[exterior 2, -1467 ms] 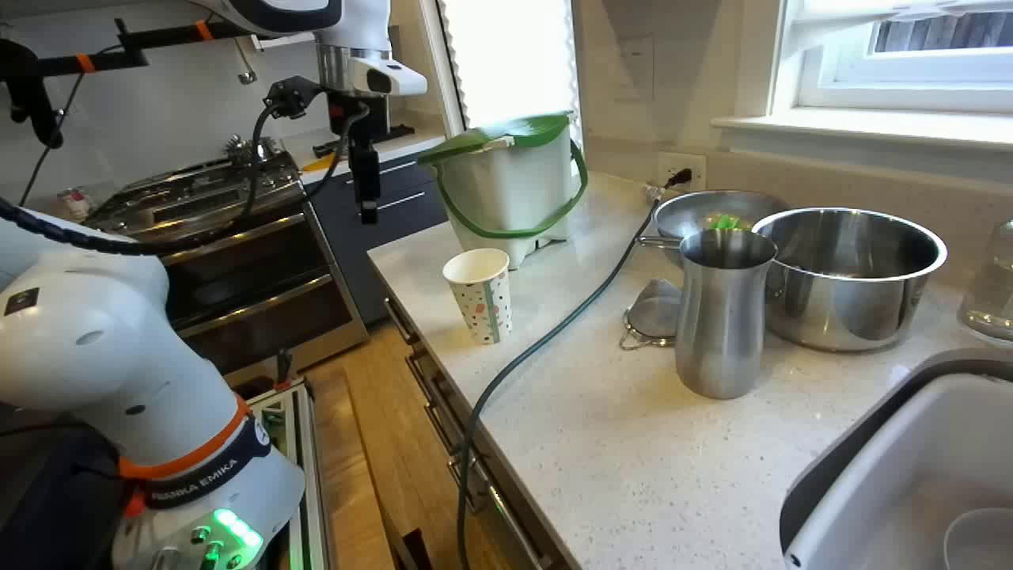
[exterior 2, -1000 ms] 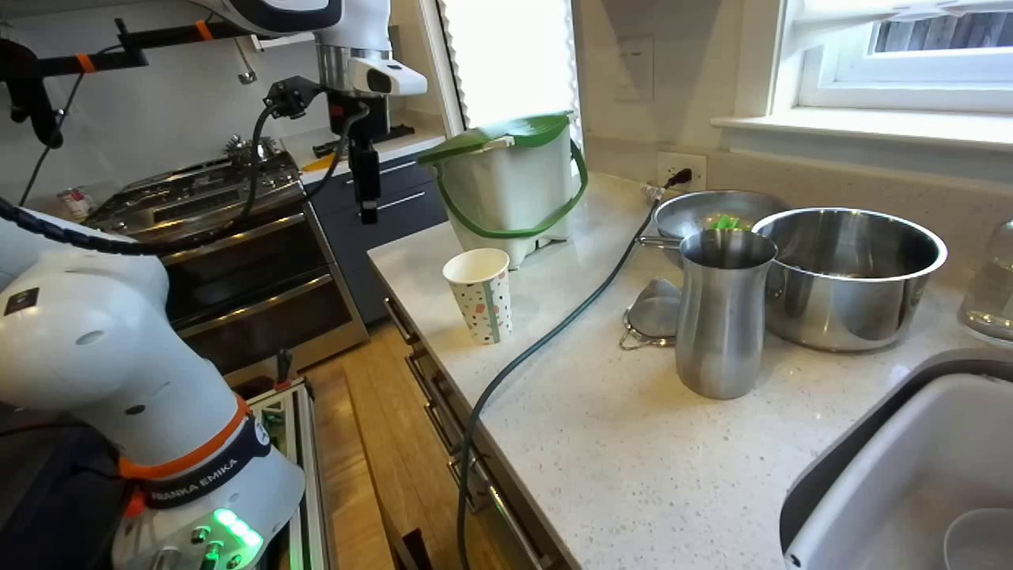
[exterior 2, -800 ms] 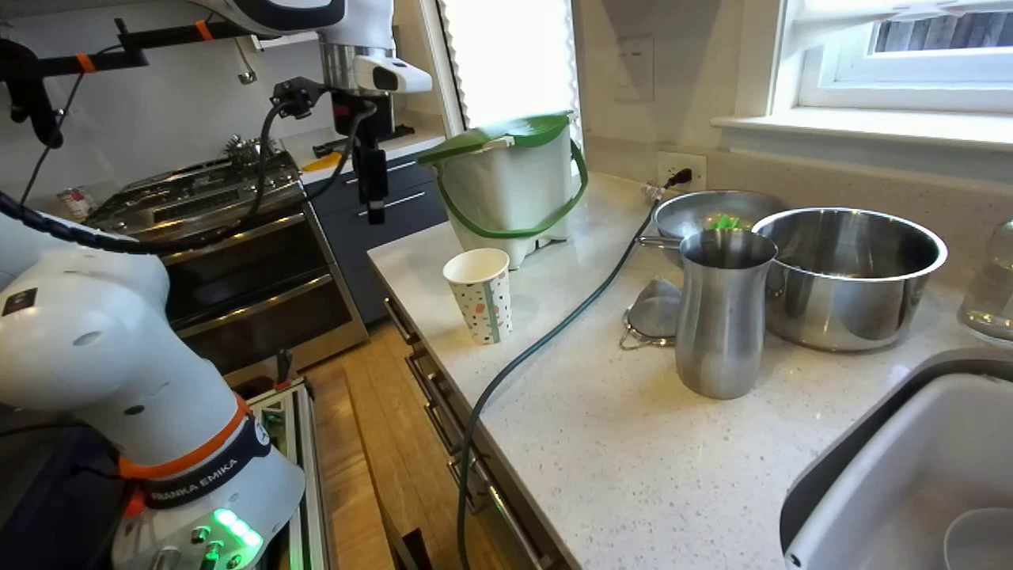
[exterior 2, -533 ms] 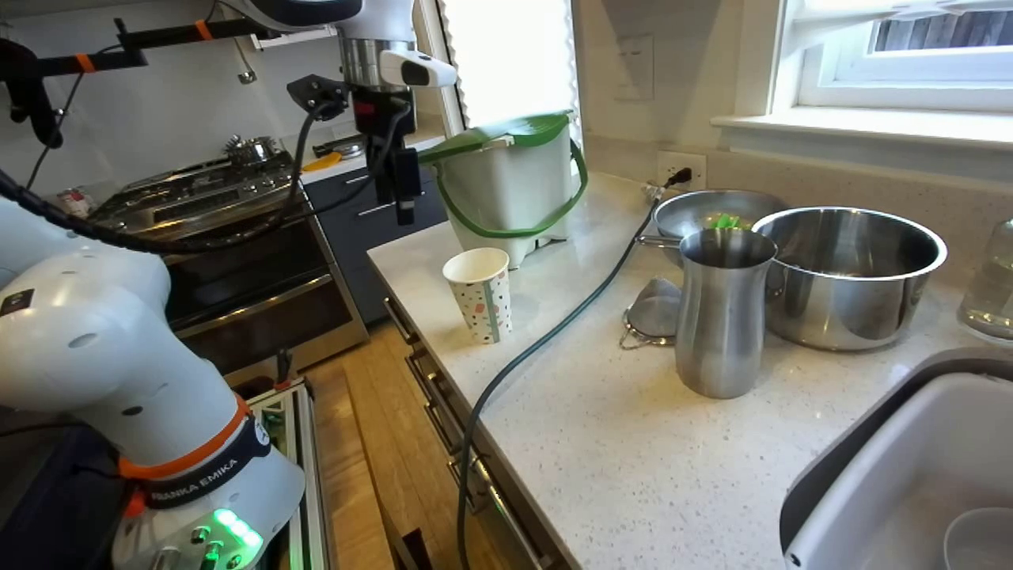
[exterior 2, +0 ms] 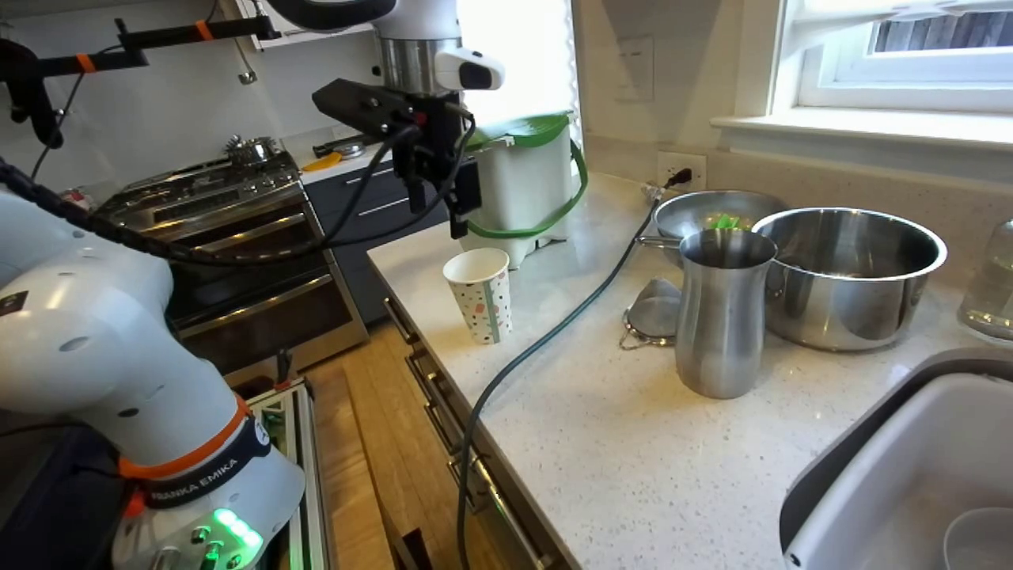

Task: Put the cup on the shelf

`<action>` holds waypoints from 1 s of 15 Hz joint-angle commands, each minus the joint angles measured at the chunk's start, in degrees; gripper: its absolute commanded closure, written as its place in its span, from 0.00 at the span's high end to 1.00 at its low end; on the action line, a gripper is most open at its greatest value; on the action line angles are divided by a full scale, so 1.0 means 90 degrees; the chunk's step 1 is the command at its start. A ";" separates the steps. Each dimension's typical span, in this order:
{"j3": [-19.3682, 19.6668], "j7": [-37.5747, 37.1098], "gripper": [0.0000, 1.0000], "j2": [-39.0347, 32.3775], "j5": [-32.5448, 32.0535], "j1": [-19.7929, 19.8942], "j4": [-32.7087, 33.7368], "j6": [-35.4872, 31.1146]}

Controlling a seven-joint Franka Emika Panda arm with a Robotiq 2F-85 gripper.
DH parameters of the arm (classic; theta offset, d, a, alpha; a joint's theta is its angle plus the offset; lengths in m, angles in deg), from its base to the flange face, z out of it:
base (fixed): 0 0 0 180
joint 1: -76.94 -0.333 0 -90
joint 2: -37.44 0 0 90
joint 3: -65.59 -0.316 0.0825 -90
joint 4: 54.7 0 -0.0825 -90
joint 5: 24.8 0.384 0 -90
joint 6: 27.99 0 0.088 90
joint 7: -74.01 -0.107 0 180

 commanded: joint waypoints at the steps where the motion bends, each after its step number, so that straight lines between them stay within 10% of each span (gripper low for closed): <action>1: 0.0297 0.0835 1.00 -0.0172 -0.0188 0.0065 -0.0006 -0.0360; 15: 0.0424 0.1589 1.00 -0.0214 -0.0873 0.0173 -0.0347 -0.1380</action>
